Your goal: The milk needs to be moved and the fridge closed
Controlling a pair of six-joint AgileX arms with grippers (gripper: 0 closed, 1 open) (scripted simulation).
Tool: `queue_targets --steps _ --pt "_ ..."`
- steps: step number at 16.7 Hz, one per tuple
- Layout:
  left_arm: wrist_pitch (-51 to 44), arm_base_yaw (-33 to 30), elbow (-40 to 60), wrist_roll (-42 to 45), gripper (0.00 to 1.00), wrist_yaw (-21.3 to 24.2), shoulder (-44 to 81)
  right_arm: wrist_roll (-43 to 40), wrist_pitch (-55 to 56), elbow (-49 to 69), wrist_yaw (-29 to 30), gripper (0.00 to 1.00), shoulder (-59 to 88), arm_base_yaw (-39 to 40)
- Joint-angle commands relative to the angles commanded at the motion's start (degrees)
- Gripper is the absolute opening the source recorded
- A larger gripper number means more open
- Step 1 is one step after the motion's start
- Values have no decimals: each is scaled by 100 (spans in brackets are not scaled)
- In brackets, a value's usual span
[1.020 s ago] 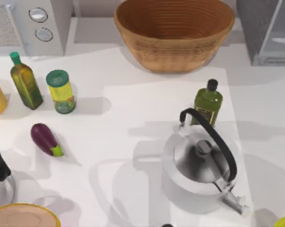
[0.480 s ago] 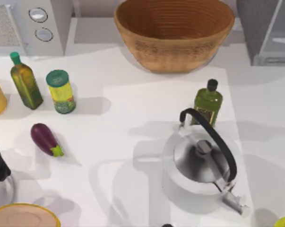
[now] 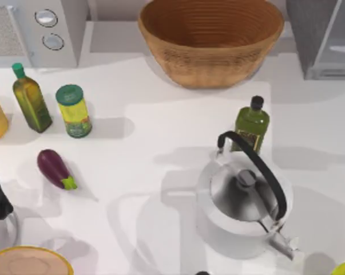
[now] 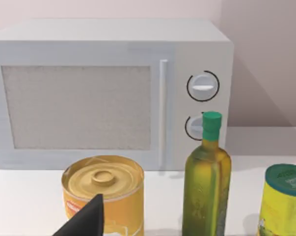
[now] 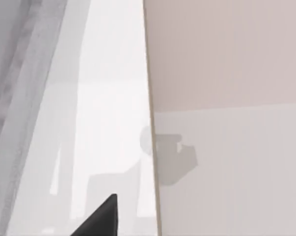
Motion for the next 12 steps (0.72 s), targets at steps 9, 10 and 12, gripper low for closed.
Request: queue_targets --steps 9,10,12 --pt "0 0 0 0 100 0 0 1371 1336 -52 340 100 -45 927" --pt "0 0 0 0 100 0 0 1351 1380 -152 323 100 -94 830" --pt "0 0 0 0 100 0 0 1383 1445 -166 400 100 -136 904"
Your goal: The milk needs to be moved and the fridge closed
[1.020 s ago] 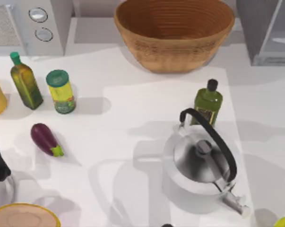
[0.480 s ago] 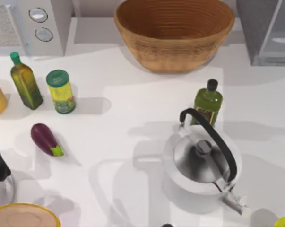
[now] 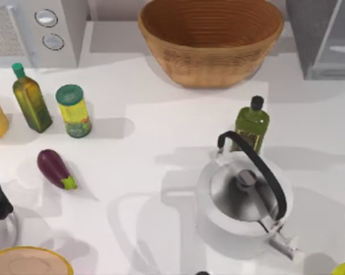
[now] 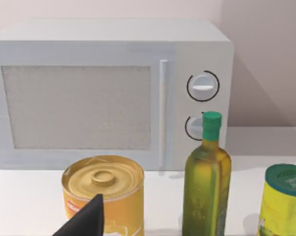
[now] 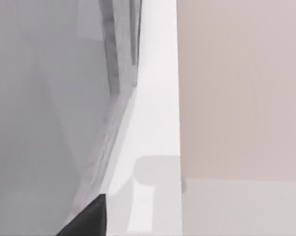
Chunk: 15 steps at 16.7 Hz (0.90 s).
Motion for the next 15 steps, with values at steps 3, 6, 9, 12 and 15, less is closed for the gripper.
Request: queue_targets --steps 3,6,9,12,15 --pt "0 0 0 0 100 0 0 347 375 -121 542 100 -209 508" --pt "0 0 0 0 100 0 0 1048 744 -422 1246 100 -397 1326" --pt "0 0 0 0 100 0 0 1773 877 -858 1874 100 -443 2616" --pt "0 0 0 0 100 0 0 2488 1207 -1124 2815 100 -606 3964" --pt "0 0 0 0 100 0 0 3152 1628 -1487 3672 100 -891 4828"
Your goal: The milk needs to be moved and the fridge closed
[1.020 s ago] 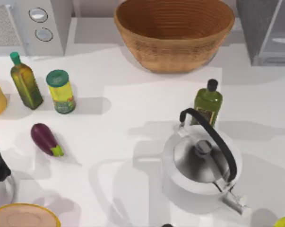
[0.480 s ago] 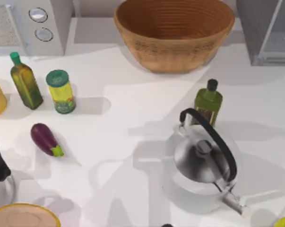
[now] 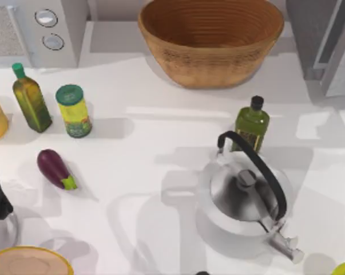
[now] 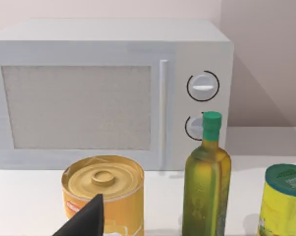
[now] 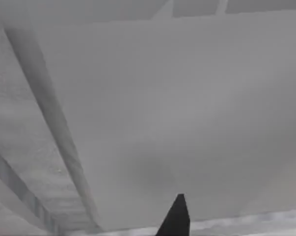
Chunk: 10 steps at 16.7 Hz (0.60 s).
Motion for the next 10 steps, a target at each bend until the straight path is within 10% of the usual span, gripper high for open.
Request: queue_targets --steps 10 --pt "0 0 0 0 100 0 0 434 312 -181 437 100 -181 292"
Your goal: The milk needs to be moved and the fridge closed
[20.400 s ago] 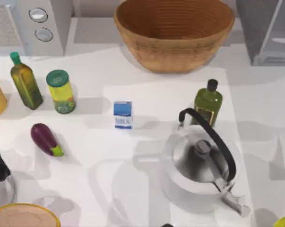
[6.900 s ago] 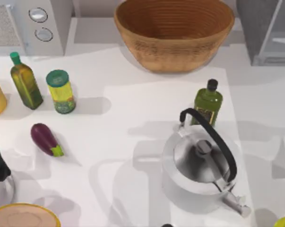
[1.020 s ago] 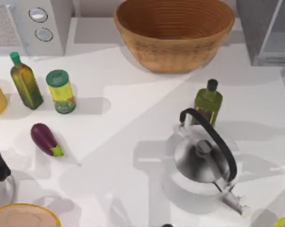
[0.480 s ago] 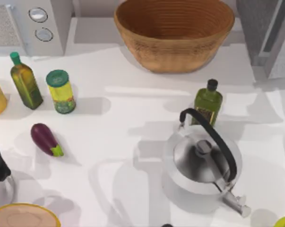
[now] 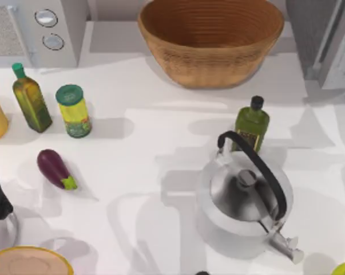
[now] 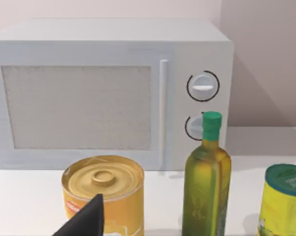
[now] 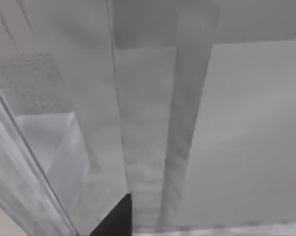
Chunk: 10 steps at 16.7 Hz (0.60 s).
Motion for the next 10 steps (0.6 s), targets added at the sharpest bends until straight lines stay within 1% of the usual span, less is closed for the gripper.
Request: queue_targets --steps 10 --pt "0 0 0 0 100 0 0 17 -321 1812 31 100 1400 1"
